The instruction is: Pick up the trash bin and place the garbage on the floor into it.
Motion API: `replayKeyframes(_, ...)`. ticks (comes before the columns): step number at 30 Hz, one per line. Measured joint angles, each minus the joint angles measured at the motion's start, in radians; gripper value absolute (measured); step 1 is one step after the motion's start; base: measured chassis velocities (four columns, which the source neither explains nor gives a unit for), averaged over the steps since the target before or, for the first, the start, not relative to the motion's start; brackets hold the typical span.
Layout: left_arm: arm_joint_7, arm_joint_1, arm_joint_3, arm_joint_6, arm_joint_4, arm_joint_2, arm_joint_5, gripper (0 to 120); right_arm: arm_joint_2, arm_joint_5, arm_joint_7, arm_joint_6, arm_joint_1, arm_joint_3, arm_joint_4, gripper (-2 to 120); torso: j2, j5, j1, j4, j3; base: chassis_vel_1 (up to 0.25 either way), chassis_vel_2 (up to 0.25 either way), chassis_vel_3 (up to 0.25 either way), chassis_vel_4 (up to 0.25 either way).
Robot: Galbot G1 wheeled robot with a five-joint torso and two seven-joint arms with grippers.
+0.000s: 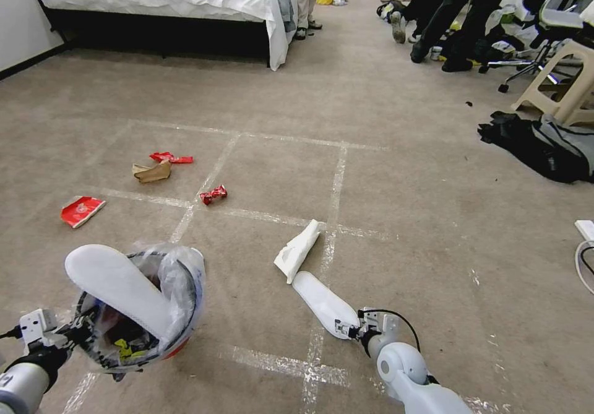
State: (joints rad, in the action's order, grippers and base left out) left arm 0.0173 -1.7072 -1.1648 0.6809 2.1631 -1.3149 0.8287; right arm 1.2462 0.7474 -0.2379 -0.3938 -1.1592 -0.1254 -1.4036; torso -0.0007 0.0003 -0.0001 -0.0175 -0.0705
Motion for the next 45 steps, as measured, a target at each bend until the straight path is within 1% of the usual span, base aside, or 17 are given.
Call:
replayKeyframes(4,0.001,0.000,0.000,0.000,0.000,-0.001,0.000,1,0.005,-0.004,0.005,0.003,0.001,0.002,0.004,99,0.000,0.0000,0.000,0.0000,0.000,0.000,0.000,0.000,0.000)
replayKeyframes(6,0.001,0.000,0.000,0.000,0.000,-0.001,0.000,1,0.007,-0.007,0.006,0.006,0.003,0.004,0.007,94,0.000,-0.0001,0.000,0.0000,0.000,0.000,0.000,0.000,0.000)
replayKeyframes(8,0.001,0.000,0.000,0.000,0.000,-0.001,0.000,1,0.007,-0.008,0.006,0.006,0.003,0.005,0.007,93,0.000,-0.0001,0.000,0.0000,0.000,0.000,0.000,0.000,0.000)
replayKeyframes(9,0.002,0.001,0.000,0.000,0.000,-0.001,0.000,1,0.009,-0.013,0.006,0.010,0.005,0.008,0.013,88,0.000,0.0000,0.000,0.0000,0.000,0.000,0.000,0.000,0.000)
replayKeyframes(10,0.002,0.001,0.000,0.000,0.000,-0.001,0.000,1,0.009,-0.013,0.006,0.010,0.005,0.008,0.013,88,0.000,0.0000,0.000,0.0000,0.000,0.000,0.000,0.000,0.000)
replayKeyframes(12,0.002,0.001,0.002,0.000,0.000,-0.001,0.000,1,0.012,-0.017,0.007,0.015,0.006,0.010,0.017,83,0.000,-0.0001,0.000,0.0000,0.000,0.000,0.000,0.000,0.000)
replayKeyframes(15,0.002,0.000,0.002,0.000,0.000,-0.001,-0.001,1,0.014,-0.024,0.007,0.020,0.007,0.011,0.021,79,0.000,-0.0001,0.000,-0.0001,0.000,0.000,0.000,0.000,0.000)
replayKeyframes(18,0.002,0.000,0.002,0.000,0.000,0.000,0.000,1,0.014,-0.028,0.008,0.022,0.007,0.012,0.022,78,0.000,-0.0002,0.000,-0.0001,0.000,0.000,0.000,0.000,0.000)
replayKeyframes(22,0.002,-0.002,0.002,0.000,0.000,0.001,-0.001,1,0.018,-0.034,0.010,0.024,0.011,0.016,0.032,83,0.000,0.0000,0.000,0.0000,0.000,0.000,0.000,0.000,0.000)
replayKeyframes(32,0.002,-0.005,0.003,-0.001,-0.002,-0.001,-0.004,1,0.030,-0.046,0.014,0.033,0.024,0.023,0.057,82,0.000,-0.0005,0.000,-0.0004,0.000,0.000,0.000,0.000,0.000)
replayKeyframes(35,0.002,-0.003,0.003,-0.002,-0.002,0.000,-0.004,1,0.031,-0.048,0.014,0.034,0.024,0.024,0.057,79,0.000,-0.0007,0.000,-0.0005,0.000,0.000,0.000,0.000,0.000)
replayKeyframes(38,0.001,0.001,0.007,-0.003,-0.003,-0.001,-0.005,1,0.032,-0.053,0.014,0.036,0.021,0.025,0.057,67,0.000,-0.0010,0.000,-0.0009,0.000,0.000,0.000,0.000,0.000)
replayKeyframes(39,0.001,0.001,0.007,-0.003,-0.003,-0.001,-0.005,1,0.032,-0.053,0.014,0.036,0.021,0.025,0.057,67,0.000,-0.0010,0.000,-0.0009,0.000,0.000,0.000,0.000,0.000)
replayKeyframes(41,0.002,0.002,0.008,-0.003,-0.004,-0.002,-0.006,1,0.034,-0.057,0.015,0.041,0.021,0.026,0.060,59,0.000,-0.0007,0.000,-0.0003,0.000,0.000,0.000,0.000,0.000)
replayKeyframes(42,0.002,0.002,0.008,-0.003,-0.004,-0.002,-0.006,1,0.034,-0.057,0.015,0.041,0.021,0.026,0.060,59,0.000,-0.0007,0.000,-0.0003,0.000,0.000,0.000,0.000,0.000)
replayKeyframes(44,0.002,0.001,0.009,-0.004,-0.004,-0.003,-0.007,1,0.034,-0.060,0.017,0.044,0.020,0.026,0.062,51,0.000,-0.0010,0.000,-0.0005,0.000,0.000,0.000,0.000,0.000)
replayKeyframes(45,0.002,0.001,0.009,-0.004,-0.004,-0.003,-0.007,1,0.034,-0.060,0.017,0.044,0.020,0.026,0.062,51,0.000,-0.0010,0.000,-0.0005,0.000,0.000,0.000,0.000,0.000)
